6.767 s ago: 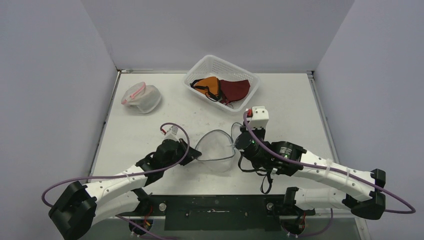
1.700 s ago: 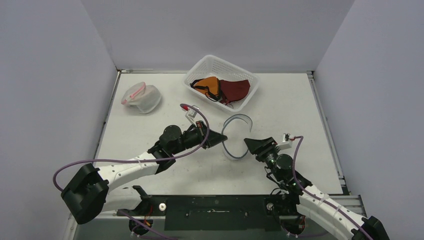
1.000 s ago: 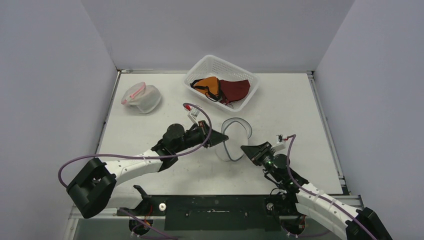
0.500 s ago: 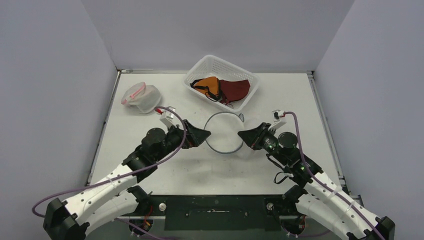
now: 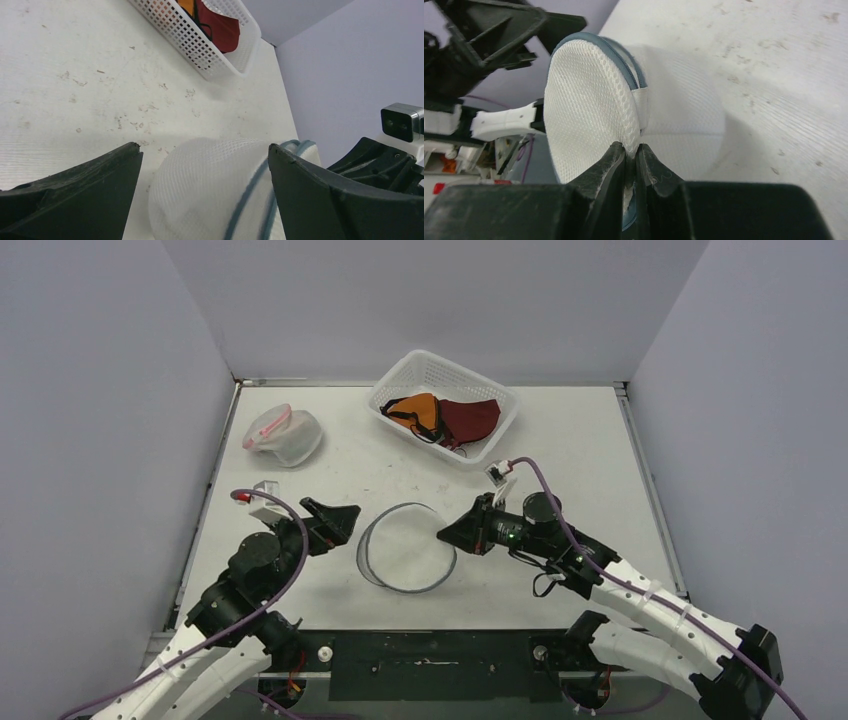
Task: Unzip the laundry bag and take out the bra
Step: Close the laundry bag at the center of the board, then adjust the laundry bag at the center of the board.
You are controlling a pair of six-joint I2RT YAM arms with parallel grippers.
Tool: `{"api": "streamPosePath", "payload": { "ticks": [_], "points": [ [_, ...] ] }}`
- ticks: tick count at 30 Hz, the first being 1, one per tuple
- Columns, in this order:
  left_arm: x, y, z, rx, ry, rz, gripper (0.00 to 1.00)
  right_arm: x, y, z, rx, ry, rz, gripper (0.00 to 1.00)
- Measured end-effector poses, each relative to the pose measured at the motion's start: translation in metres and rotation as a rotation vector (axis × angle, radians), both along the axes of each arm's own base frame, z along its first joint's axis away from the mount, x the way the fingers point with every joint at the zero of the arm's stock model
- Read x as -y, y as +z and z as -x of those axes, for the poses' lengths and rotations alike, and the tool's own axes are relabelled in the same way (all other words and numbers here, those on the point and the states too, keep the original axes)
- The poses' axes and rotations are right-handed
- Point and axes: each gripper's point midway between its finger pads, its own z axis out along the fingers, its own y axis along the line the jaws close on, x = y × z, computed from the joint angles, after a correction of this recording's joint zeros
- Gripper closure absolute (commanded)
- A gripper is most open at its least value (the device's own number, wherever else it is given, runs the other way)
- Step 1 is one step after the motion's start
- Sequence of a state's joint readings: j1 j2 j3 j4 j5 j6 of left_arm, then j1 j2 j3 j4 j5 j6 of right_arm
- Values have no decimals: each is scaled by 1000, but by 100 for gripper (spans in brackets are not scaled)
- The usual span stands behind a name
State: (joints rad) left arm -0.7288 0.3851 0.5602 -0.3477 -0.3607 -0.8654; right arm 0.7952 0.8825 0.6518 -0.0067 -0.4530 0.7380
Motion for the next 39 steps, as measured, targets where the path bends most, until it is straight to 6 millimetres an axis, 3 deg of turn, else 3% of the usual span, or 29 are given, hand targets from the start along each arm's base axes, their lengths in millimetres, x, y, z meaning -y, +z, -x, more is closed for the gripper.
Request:
{"api": "streamPosePath", "payload": {
  "ticks": [2, 5, 8, 11, 15, 22, 26, 33, 37, 39],
  "points": [
    [-2, -6, 0, -15, 7, -24, 4, 9, -16, -9, -16, -50, 38, 95],
    [2, -21, -2, -49, -7, -61, 4, 37, -70, -22, -88, -152, 137, 95],
    [12, -46, -3, -99, -50, -102, 4, 67, -129, -17, -192, -223, 259, 95],
    [24, -75, -1, -147, -114, -139, 4, 81, -160, -4, -251, -227, 332, 95],
    [41, -97, 4, -186, -206, -154, 4, 85, -161, -1, -236, -229, 341, 95],
    [78, -86, 3, -134, -361, -94, 4, 91, -156, -7, -203, -261, 315, 95],
    [97, -93, 8, -136, -467, -96, 4, 93, -161, -6, -216, -264, 319, 95],
    [130, -137, 40, -214, -640, -345, 4, 94, -161, -5, -216, -253, 317, 95],
    [130, -144, 38, -224, -649, -442, 0, 95, -161, -5, -216, -245, 321, 95],
    [132, -146, 34, -230, -652, -472, 6, 95, -161, -5, -214, -243, 321, 95]
  ]
}}
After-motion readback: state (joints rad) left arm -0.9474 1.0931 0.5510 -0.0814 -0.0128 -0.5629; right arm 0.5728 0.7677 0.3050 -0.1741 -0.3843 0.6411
